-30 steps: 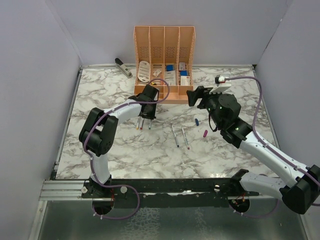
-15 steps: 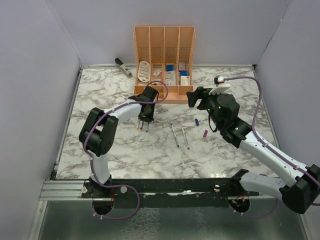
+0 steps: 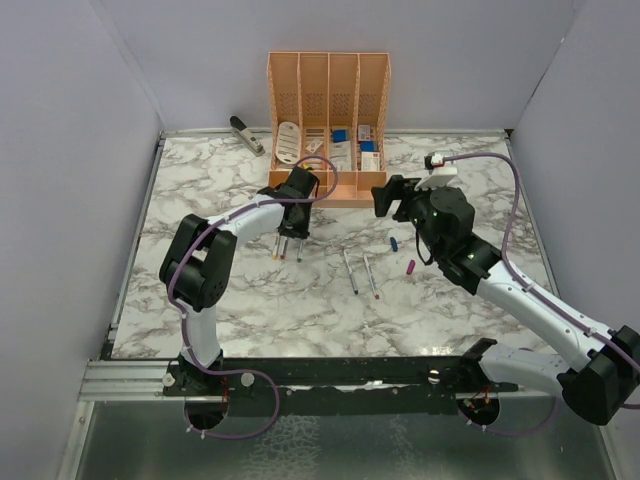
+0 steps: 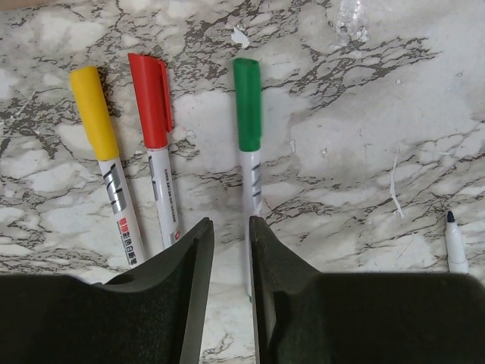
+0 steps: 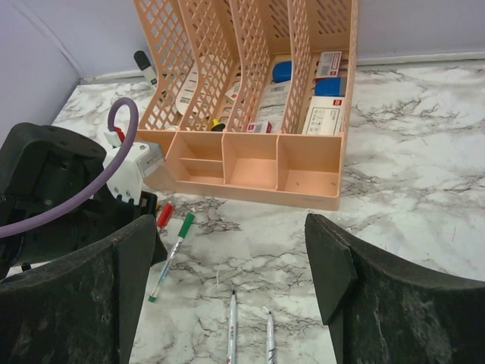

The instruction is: Insert the pens into the pen caps

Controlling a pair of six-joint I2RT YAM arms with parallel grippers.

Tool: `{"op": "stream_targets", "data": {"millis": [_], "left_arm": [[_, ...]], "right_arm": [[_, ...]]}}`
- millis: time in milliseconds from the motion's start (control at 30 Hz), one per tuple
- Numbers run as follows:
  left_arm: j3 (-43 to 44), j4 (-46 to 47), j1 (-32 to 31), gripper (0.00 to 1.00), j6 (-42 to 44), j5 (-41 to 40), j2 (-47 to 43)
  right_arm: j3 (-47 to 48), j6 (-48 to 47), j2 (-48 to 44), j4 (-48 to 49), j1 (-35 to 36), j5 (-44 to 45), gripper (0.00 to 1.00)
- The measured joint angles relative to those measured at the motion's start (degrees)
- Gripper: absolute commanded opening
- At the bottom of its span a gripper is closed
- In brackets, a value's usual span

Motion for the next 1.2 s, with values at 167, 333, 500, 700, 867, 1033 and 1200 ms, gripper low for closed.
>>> {"op": "stream_targets", "data": {"millis": [167,333,500,700,867,1033,1200], "left_arm": [[0.3,0.0,0.0,0.3,-0.1,-0.3,0.0],[0.3,0.0,0.0,0.3,-0.1,-0.8,0.0],[1.1,-0.3,0.0,0.3,0.1,-0.8,0.0],[1.9,-0.1,0.0,0.29,1.0,1.4,-1.9],[2.0,0.0,-2.4,0.3,2.4,5.5,-3.7],[1.3,0.2,-8.1,0.34,3.0,9.4,-3.9],[0.5,-0.9,-12.7,0.41,3.2,11.0,-3.8]], "right_arm": [[0.0,0.0,0.6,0.0,0.0,0.0,0.79],[0.0,0.0,0.7,0.0,0.0,1.0,0.8],[0.0,1.3,1.2,-0.2,0.0,4.8,0.76],[0.0,4.2,3.3,-4.0,0.0,10.7,0.65],[0.0,6.4,5.7,-8.9,-0.2,12.2,0.61],[0.0,9.8,8.3,-14.8,-0.5,12.9,0.6],[0.0,11.7,8.3,-17.6,-0.8,14.4,0.59]]}}
